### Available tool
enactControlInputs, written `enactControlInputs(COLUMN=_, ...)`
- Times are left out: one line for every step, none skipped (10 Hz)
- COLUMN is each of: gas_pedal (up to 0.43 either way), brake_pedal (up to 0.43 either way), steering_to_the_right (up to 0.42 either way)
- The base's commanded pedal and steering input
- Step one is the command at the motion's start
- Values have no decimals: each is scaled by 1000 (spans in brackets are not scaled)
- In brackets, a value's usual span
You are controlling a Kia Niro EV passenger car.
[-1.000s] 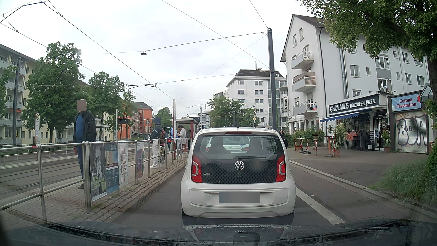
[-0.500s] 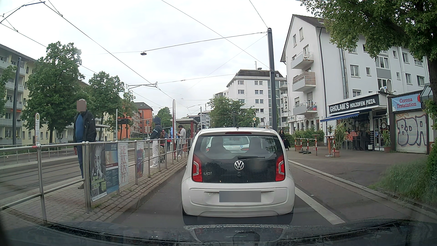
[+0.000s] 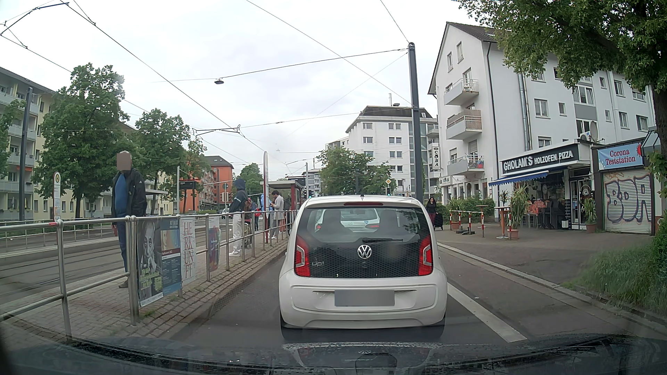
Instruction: Follow the waypoints while adhering to traffic rules and regulations
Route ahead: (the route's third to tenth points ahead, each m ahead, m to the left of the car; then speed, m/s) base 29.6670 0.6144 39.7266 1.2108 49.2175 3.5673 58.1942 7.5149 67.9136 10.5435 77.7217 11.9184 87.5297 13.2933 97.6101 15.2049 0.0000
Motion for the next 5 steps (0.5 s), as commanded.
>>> enactControlInputs(gas_pedal=0, brake_pedal=201, steering_to_the_right=-17)
enactControlInputs(gas_pedal=0, brake_pedal=159, steering_to_the_right=-17)
enactControlInputs(gas_pedal=0, brake_pedal=37, steering_to_the_right=-17)
enactControlInputs(gas_pedal=0, brake_pedal=0, steering_to_the_right=-17)
enactControlInputs(gas_pedal=0, brake_pedal=0, steering_to_the_right=-17)
